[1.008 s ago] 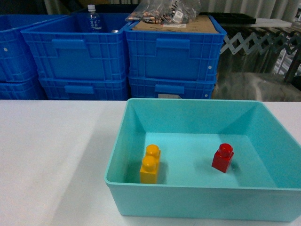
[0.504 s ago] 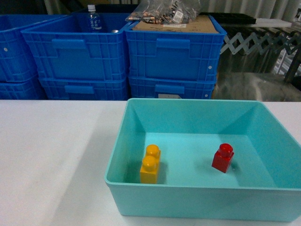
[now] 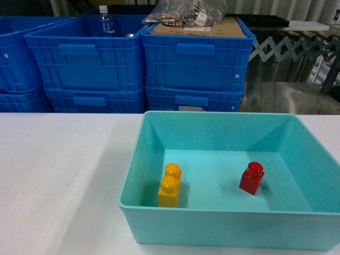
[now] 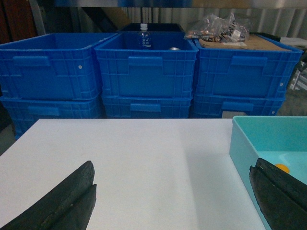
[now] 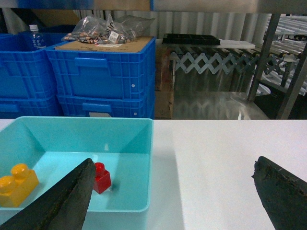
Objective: Pick red block from blue box to shelf
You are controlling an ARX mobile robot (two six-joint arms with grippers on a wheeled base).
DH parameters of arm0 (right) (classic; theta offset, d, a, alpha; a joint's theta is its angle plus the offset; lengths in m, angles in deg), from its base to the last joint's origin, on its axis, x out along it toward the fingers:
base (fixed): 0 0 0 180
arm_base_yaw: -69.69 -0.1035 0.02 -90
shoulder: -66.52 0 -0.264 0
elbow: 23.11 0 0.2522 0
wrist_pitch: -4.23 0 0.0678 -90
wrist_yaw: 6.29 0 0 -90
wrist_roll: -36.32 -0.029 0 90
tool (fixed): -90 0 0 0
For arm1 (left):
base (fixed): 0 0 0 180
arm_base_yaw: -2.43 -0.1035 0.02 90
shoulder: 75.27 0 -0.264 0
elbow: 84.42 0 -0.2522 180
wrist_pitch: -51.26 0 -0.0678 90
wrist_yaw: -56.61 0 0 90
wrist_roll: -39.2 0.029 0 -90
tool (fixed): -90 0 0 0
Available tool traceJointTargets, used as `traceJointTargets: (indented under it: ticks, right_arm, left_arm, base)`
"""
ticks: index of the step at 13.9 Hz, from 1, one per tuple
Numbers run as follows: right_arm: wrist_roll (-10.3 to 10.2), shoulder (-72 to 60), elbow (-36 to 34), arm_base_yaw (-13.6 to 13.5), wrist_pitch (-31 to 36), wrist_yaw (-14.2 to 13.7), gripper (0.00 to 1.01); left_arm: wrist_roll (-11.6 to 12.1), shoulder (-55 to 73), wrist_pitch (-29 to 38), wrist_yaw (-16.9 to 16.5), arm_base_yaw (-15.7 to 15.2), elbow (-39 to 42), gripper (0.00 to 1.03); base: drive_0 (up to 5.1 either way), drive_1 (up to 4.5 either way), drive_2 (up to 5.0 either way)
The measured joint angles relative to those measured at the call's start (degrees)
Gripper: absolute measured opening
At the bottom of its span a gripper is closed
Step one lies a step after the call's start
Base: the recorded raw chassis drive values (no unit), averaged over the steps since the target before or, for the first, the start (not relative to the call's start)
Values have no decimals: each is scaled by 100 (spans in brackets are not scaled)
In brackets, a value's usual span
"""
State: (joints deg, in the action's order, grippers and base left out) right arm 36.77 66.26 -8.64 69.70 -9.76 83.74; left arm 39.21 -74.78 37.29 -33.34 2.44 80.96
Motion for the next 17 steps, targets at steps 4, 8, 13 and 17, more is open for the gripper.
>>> traceJointTargets:
  ticks: [4,8,13,17]
  right_arm:
    - [0,0,0,0,0,0,98]
    - [0,0,0,0,0,0,98]
    - [0,0,0,0,-2,0,98]
    - [0,0,0,0,-2,0,98]
  left_arm:
    - [2,0,0,0,0,0,98]
    - [0,0,0,-2,0,0,98]
    - [0,0,0,-2,0,0,98]
    - [0,0,0,0,0,0,98]
  base:
    - [0,0,0]
    - [0,0,0]
    - [0,0,0]
    - [0,0,0]
